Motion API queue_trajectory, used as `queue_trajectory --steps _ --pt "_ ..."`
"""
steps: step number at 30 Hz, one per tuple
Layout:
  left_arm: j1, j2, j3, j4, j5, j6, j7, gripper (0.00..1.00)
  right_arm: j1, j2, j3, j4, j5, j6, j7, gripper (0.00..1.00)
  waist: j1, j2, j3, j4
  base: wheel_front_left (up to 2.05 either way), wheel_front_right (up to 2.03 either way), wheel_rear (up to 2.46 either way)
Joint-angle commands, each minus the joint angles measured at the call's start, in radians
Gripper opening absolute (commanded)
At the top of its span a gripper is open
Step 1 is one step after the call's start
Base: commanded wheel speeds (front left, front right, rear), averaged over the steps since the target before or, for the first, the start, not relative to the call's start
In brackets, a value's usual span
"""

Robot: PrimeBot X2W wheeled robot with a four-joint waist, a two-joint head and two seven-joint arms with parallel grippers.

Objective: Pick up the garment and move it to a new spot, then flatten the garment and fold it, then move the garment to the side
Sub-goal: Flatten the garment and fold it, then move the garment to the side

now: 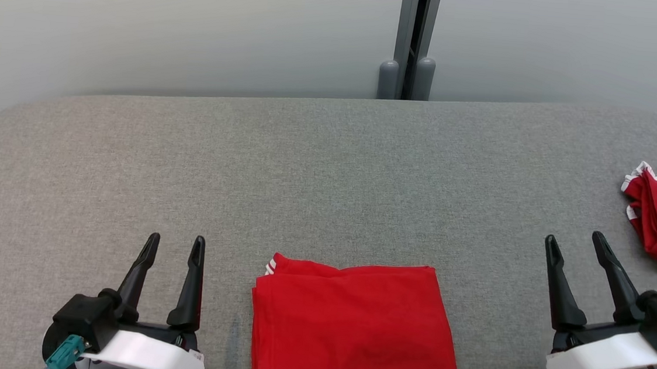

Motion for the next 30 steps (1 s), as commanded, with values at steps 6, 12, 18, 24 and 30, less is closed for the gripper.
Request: queue_trajectory --steps 6,12,18,24,30 --pt "0.015 0.004 0.003 -0.007 0.011 0.011 -0.004 1.0 0.044 0.043 -0.05 -0.02 -0.035 0.0 -0.004 1.0 0.0 -0.0001 -0.005 0.006 0.0 0.0 0.0" --pt "0.014 0.004 0.004 -0.008 0.012 0.015 -0.004 1.0 0.049 0.055 -0.056 -0.024 -0.039 0.0 -0.004 1.0 0.0 -0.0001 -0.009 0.012 0.0 0.0 0.0" --pt "0.015 0.004 -0.001 -0.005 0.01 0.016 -0.004 1.0 0.054 0.054 -0.056 -0.022 -0.041 0.0 -0.004 1.0 0.0 -0.0001 -0.013 0.019 0.0 0.0 0.0" --pt "0.016 0.004 -0.005 -0.004 0.009 0.018 -0.004 1.0 0.052 0.053 -0.055 -0.02 -0.038 0.0 -0.004 1.0 0.0 -0.0001 -0.015 0.023 0.0 0.0 0.0" --pt "0.012 0.004 -0.005 -0.003 0.009 0.019 -0.004 1.0 0.045 0.053 -0.051 -0.016 -0.039 0.0 -0.004 1.0 0.0 -0.0001 -0.011 0.023 0.0 0.0 0.0"
